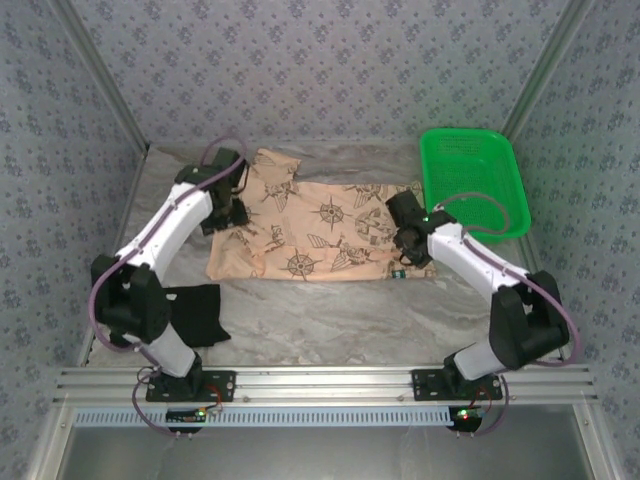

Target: Fold the inside-out t-shirt

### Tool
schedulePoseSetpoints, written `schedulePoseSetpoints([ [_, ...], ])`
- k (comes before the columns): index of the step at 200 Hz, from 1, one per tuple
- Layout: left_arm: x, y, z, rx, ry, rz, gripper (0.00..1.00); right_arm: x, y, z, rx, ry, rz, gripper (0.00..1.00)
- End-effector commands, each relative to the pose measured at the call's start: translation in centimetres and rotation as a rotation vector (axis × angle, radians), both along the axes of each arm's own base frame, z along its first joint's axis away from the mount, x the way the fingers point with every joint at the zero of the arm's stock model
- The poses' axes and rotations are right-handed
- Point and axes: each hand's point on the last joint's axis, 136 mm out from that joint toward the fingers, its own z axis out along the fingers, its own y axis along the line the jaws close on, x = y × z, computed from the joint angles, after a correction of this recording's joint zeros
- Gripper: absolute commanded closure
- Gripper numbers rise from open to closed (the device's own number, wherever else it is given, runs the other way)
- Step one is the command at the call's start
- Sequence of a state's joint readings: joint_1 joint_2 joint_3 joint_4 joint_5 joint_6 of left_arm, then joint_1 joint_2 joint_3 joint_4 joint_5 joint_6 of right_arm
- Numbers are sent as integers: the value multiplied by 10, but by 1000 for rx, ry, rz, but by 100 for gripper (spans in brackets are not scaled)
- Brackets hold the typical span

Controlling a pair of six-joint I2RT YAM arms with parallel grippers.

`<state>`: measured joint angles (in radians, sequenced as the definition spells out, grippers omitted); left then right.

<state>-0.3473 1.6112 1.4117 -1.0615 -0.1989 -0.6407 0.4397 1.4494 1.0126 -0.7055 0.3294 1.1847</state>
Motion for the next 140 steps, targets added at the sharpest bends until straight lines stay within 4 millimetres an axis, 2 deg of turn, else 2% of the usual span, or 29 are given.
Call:
schedulePoseSetpoints([
  [1, -51, -11, -56, -71, 199, 21, 43, -17, 4, -20, -60, 61, 162, 56],
  [13, -57, -12, -70, -75, 237, 28, 43, -16, 15, -35, -31, 84, 234, 61],
  [31, -51, -8, -86, -28, 243, 24, 45, -13, 22, -58, -9, 111, 276, 71],
  [50, -51, 12, -101, 92, 274, 57, 55, -9, 20, -78, 0, 154, 268, 76],
  [68, -58, 33, -110, 193, 326, 82, 63, -18, 4, -85, -71, 207, 202, 77],
  [84, -64, 52, -115, 264, 350, 94, 76, -30, -7, -84, -131, 218, 167, 75],
  [91, -67, 58, -117, 278, 366, 106, 85, -34, -11, -84, -139, 213, 144, 75],
  [98, -68, 62, -119, 278, 375, 113, 91, -45, -18, -88, -147, 243, 124, 75],
  [112, -70, 74, -124, 284, 394, 134, 93, -55, -21, -96, -142, 264, 125, 76],
  [140, -72, 97, -125, 345, 418, 144, 96, -65, -11, -99, -103, 279, 142, 75],
])
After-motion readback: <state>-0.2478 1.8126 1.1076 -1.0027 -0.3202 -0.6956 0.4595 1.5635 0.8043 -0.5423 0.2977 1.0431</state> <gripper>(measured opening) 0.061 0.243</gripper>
